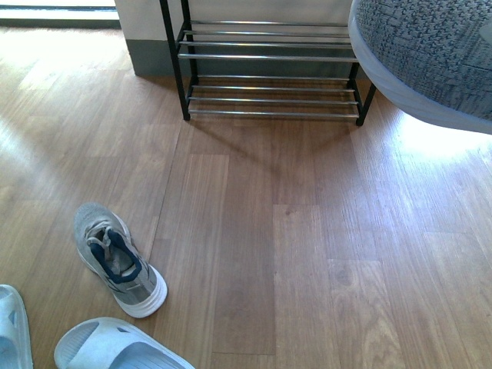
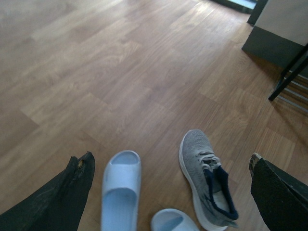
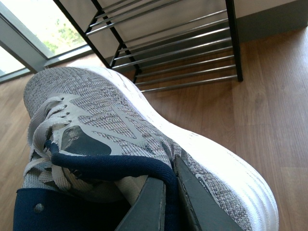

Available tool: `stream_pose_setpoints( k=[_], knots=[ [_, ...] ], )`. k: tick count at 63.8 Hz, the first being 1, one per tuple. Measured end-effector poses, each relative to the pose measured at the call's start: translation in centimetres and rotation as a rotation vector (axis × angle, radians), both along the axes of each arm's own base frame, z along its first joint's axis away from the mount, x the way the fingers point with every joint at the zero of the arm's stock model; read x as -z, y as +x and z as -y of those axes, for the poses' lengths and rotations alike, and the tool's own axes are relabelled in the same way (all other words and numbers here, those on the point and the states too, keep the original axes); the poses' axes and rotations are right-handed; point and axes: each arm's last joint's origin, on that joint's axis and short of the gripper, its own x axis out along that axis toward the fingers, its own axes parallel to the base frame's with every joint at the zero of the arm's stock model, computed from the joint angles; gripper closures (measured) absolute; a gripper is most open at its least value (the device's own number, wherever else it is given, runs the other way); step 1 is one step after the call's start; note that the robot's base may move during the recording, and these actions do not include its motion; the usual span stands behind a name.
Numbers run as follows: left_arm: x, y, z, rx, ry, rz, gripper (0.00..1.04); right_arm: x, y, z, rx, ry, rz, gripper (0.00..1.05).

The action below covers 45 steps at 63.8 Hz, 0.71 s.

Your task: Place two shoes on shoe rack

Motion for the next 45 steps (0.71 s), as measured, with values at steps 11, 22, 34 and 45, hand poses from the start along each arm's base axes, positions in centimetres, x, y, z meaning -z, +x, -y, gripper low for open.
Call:
stream_pose_setpoints(
  k=[11, 22, 34, 45],
  knots=[
    [2.9, 7.5, 0.8, 0.027, -0.187, -0.103, 0.09, 0.0, 0.0, 0.0, 0.004, -0.001, 0.000, 1.03],
    [10.5, 12.9, 1.6, 0.022, -0.253, -0.364, 0.09, 0.0, 0.0, 0.0, 0.002, -0.001, 0.000, 1.03],
    [18.2, 16.0, 2.2, 0.024, -0.293, -0.567, 0.09, 0.0, 0.0, 0.0, 0.003, -0.001, 0.000, 1.03],
    [23.4, 18.0, 2.6, 0.045, -0.325, -0.659, 0.09, 0.0, 0.0, 0.0, 0.003, -0.001, 0.000, 1.03]
  ],
)
